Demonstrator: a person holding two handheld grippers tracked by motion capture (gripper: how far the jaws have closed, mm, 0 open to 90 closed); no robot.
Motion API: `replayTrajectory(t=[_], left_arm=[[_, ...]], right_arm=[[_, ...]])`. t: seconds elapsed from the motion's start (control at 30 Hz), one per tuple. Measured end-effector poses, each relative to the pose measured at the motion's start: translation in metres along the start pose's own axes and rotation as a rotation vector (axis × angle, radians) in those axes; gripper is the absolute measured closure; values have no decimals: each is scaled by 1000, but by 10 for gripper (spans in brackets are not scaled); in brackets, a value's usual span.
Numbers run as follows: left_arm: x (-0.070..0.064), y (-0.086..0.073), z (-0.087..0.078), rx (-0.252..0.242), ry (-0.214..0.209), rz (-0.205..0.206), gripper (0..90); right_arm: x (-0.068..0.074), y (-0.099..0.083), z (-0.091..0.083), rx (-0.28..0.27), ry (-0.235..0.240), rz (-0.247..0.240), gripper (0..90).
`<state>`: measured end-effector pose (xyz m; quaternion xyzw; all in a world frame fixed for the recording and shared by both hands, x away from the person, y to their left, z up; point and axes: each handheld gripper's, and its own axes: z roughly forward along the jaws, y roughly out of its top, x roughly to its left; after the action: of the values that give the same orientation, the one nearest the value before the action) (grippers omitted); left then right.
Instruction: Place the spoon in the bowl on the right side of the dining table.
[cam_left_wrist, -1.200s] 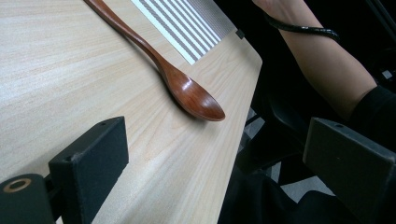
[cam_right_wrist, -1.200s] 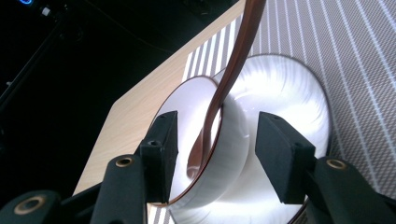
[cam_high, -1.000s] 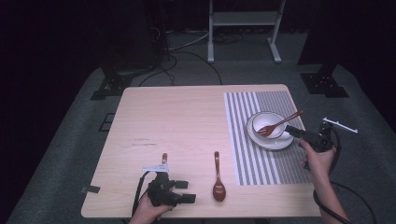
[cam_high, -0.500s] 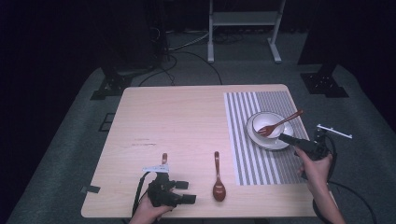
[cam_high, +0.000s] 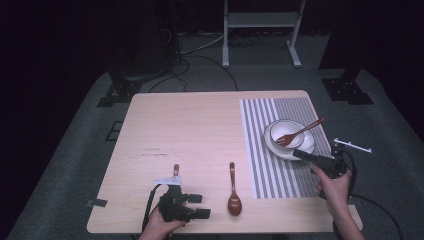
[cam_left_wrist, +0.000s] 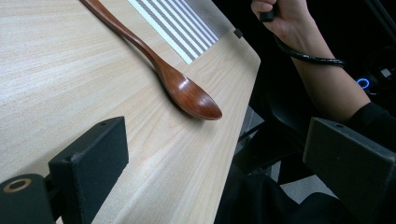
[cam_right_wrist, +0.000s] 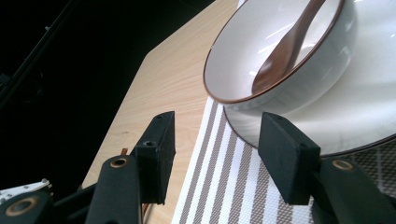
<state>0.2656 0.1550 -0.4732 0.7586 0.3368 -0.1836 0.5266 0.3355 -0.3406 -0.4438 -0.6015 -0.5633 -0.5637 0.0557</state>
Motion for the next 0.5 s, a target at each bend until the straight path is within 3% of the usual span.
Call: replayTrajectory(t=[0.5], left_arm=[[0,0,0,0,1,1,54]], right_arm=[[16,-20,7,54,39,-30,448]])
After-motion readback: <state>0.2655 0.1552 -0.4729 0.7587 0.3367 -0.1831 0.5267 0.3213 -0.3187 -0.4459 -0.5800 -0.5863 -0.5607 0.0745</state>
